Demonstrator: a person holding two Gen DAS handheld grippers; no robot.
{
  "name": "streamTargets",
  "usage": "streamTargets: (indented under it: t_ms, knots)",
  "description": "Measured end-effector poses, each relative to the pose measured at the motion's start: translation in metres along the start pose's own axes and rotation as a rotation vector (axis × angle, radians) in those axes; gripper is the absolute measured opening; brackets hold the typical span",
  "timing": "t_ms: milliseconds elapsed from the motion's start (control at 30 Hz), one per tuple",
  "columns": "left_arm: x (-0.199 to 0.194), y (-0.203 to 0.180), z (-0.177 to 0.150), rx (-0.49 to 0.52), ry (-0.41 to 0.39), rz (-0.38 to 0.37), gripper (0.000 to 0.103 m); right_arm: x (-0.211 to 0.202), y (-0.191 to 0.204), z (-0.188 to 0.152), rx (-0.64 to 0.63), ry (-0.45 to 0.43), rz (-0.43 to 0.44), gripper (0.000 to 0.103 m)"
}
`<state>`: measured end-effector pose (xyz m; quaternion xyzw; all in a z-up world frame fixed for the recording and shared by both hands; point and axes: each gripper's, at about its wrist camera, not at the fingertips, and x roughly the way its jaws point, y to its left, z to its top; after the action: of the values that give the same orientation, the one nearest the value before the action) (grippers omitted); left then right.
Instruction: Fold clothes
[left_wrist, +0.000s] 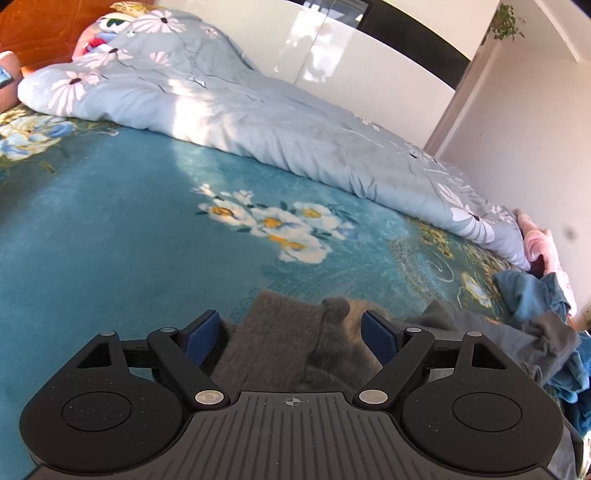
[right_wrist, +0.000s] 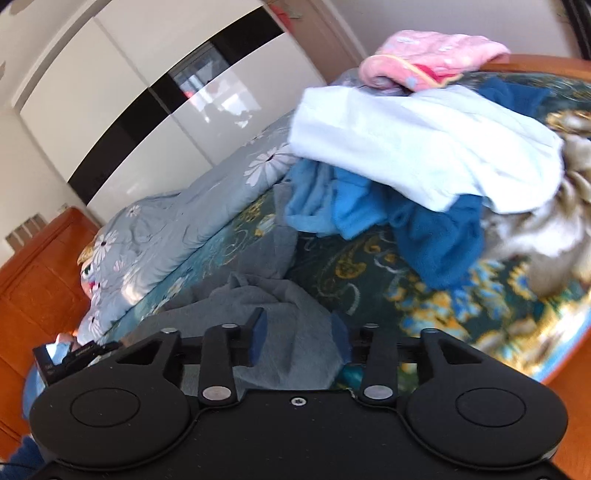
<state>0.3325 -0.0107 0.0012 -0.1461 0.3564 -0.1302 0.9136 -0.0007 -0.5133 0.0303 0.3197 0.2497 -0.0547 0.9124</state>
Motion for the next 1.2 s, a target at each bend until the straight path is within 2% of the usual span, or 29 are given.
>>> streamTargets:
  t_ms: [100, 133, 167, 233, 367, 500, 567, 633, 700, 833, 933, 1000, 1167, 1200]
  knots:
    - [0.002, -0.004, -0.001, -0.018, -0.016, 0.006, 0.082, 0.047, 0.015, 0.008, -0.058, 0.046, 0.029, 0.047]
    - [0.002, -0.004, -0.001, -0.028, -0.023, 0.013, 0.075, 0.064, 0.020, 0.009, -0.079, 0.063, 0.032, 0.048]
    - [0.001, -0.005, -0.001, -0.037, -0.029, 0.019, 0.062, 0.080, 0.025, 0.010, -0.100, 0.081, 0.027, 0.048]
    - [-0.001, -0.001, 0.000, -0.065, -0.035, 0.039, 0.046, 0.108, 0.033, 0.013, -0.150, 0.094, -0.024, 0.048]
    - [-0.005, 0.005, 0.000, -0.089, -0.048, 0.051, 0.028, 0.131, 0.036, 0.020, -0.180, 0.081, -0.119, 0.049]
    - [-0.015, -0.003, -0.007, -0.037, -0.059, 0.059, 0.018, 0.140, 0.029, 0.016, -0.176, 0.148, -0.170, 0.048]
    - [-0.023, -0.004, -0.008, -0.034, -0.068, 0.056, 0.010, 0.138, 0.025, 0.014, -0.150, 0.155, -0.163, 0.041]
    - [-0.033, -0.004, -0.008, -0.045, -0.088, 0.046, 0.007, 0.133, 0.022, 0.013, -0.118, 0.148, -0.151, 0.017]
    - [-0.044, -0.002, -0.008, -0.054, -0.099, 0.030, 0.005, 0.123, 0.022, 0.016, -0.101, 0.113, -0.143, 0.006]
    - [-0.070, 0.002, -0.013, -0.049, -0.132, -0.006, 0.004, 0.098, 0.019, 0.028, -0.105, 0.011, -0.196, 0.001]
    - [-0.082, 0.007, -0.020, -0.047, -0.126, -0.021, 0.004, 0.083, 0.007, 0.038, -0.086, -0.042, -0.283, 0.001]
    - [-0.084, 0.009, -0.026, -0.031, -0.110, -0.023, 0.004, 0.078, 0.001, 0.039, -0.080, -0.049, -0.300, 0.002]
    - [-0.067, 0.014, -0.027, -0.036, -0.070, 0.006, 0.004, 0.079, 0.011, 0.033, -0.114, -0.010, -0.158, 0.015]
    - [-0.063, 0.015, -0.025, -0.037, -0.072, 0.013, 0.006, 0.083, 0.017, 0.030, -0.130, -0.003, -0.133, 0.020]
